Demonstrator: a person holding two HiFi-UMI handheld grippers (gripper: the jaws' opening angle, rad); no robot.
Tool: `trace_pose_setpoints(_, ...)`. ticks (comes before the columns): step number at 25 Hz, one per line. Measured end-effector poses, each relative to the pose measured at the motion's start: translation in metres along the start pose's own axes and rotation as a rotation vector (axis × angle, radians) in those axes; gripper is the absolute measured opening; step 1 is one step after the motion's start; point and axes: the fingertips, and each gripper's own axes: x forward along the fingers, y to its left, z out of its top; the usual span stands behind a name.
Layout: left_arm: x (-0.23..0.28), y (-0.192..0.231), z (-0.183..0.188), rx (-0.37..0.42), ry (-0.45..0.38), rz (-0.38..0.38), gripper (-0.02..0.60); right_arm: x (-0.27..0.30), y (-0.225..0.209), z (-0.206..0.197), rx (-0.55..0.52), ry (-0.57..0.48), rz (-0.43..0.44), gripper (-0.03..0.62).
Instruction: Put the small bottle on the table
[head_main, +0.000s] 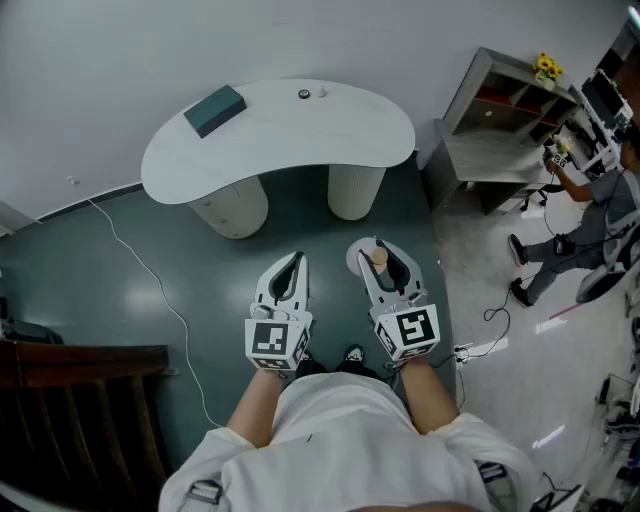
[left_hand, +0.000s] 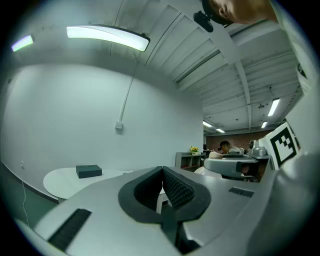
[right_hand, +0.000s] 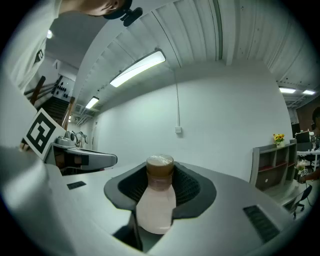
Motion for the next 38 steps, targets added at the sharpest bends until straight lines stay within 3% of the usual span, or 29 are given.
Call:
trace_pose_setpoints(15, -0.031, 0.008, -0.016, -0.034, 0.030, -0.001, 0.018, -0.009, 0.027, -0.004, 0.000, 0.030, 0.009, 0.135)
trace_pose_setpoints(29, -0.072, 0.089, -0.035, -0.064, 0.043, -0.002, 0.018, 0.033, 0.092, -0.015, 0.005, 0.038, -0.005, 0.135)
trace_pose_setpoints(38, -0.044, 0.128, -0.047, -0.080, 0.072, 0.009, 0.018, 0.086, 0.095, -0.028, -0.002, 0.060, 0.032, 0.135)
